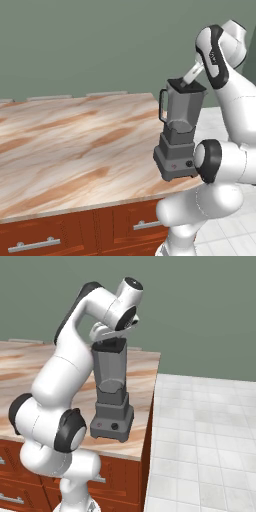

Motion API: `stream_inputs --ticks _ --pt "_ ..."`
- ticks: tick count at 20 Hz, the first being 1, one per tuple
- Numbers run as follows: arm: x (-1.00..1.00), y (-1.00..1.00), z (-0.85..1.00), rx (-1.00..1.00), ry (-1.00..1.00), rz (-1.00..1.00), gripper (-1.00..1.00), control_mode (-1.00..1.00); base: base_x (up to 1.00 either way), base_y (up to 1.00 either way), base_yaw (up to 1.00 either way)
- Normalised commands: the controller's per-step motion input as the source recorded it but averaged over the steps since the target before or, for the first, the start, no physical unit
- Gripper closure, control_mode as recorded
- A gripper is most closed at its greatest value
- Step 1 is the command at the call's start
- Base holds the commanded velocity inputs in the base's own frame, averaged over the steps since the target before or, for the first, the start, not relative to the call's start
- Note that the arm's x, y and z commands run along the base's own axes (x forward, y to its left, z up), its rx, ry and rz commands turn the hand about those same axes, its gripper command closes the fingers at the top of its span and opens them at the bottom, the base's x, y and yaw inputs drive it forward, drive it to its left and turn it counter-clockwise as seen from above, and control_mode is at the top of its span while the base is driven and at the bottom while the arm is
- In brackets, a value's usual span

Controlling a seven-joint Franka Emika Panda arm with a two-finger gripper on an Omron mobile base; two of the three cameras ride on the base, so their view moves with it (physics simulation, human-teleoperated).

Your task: Close the lid blender by securely placing the lid on top.

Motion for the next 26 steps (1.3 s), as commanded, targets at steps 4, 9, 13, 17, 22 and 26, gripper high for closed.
stream_inputs --ticks 4,9,13,17,22,26 --pt "0.01 0.10 -0.26 0.00 0.14 -0.01 1.00 -1.00 0.00 0.00 0.00" --pt "-0.04 0.00 -0.27 -0.02 0.03 -0.07 1.00 -1.00 0.00 0.00 0.00" --pt "-0.14 0.00 -0.39 -0.01 -0.02 -0.01 -1.00 -1.00 0.00 0.00 0.00" --pt "-0.13 0.00 -0.11 0.00 -0.11 0.00 -1.00 -1.00 0.00 0.00 0.00" --pt "-0.14 0.00 0.00 0.00 -0.16 0.00 -1.00 -1.00 0.00 0.00 0.00" --pt "0.00 0.00 0.00 0.00 -0.04 0.00 -1.00 -1.00 0.00 0.00 0.00"
